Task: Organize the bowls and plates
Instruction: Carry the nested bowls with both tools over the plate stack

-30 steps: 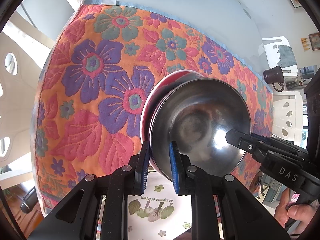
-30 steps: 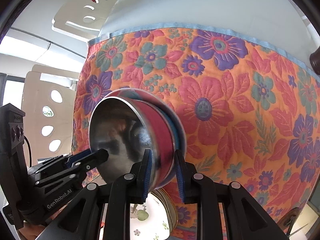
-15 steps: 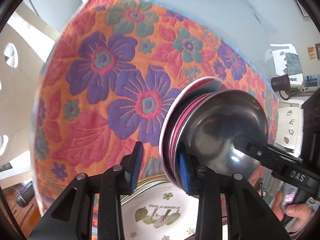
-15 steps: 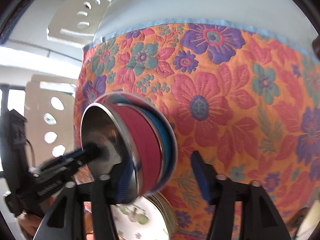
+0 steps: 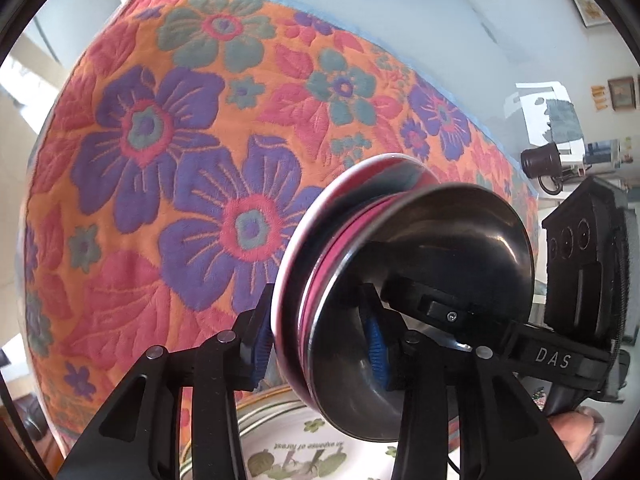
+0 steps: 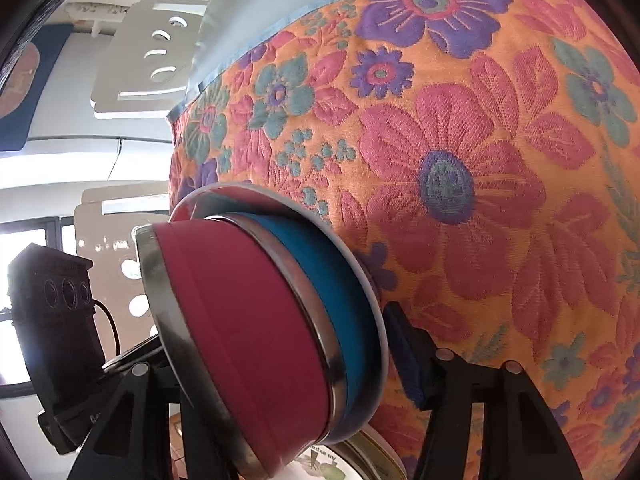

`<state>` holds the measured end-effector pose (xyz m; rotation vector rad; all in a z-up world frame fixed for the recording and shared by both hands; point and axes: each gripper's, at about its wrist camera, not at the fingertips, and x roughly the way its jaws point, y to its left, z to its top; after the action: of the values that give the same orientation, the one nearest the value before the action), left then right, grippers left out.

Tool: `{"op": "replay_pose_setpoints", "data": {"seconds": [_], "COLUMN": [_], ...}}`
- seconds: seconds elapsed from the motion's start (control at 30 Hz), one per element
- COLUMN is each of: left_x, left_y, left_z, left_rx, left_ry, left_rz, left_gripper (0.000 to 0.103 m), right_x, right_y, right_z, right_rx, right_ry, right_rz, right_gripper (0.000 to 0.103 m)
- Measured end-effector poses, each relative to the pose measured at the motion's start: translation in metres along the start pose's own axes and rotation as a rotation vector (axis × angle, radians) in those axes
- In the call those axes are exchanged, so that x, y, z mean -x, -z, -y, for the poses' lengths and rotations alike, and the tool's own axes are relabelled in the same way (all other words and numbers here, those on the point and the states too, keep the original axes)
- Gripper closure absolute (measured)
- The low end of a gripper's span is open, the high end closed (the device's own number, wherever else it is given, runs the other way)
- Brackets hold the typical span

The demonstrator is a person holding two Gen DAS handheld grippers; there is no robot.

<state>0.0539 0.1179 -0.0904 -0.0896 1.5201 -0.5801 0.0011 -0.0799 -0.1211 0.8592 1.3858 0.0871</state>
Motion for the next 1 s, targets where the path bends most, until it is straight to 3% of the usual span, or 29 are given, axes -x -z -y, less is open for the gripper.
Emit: {"op": "replay_pose_setpoints", "data": {"seconds": [0.3,0.6,1.0], "left_x": [0.005,0.02,0.079], "left_y": [0.002,0.009,0.042], "left_z": [0.008,0.017,0.028], "left_rx": [-0.064,-0.146,-0.219], "left_ry": [-0.024,0.005,0.021], "left_rz": [0.023,0.061,0.133], "left_gripper": [0.066,0.066,0.067], "right_x": [0.007,0.027,0.071], "right_y": [0.004,0.012,0.055], "right_z": [-0.01,-0.018,-0.047], "right_rx": [0.035,0.058,0.054], "right_ry": [0.057,0.086,0.072], "right_rz": [0.03,0.102,0.2], "right_gripper": [0.05,0.052,0.053]}}
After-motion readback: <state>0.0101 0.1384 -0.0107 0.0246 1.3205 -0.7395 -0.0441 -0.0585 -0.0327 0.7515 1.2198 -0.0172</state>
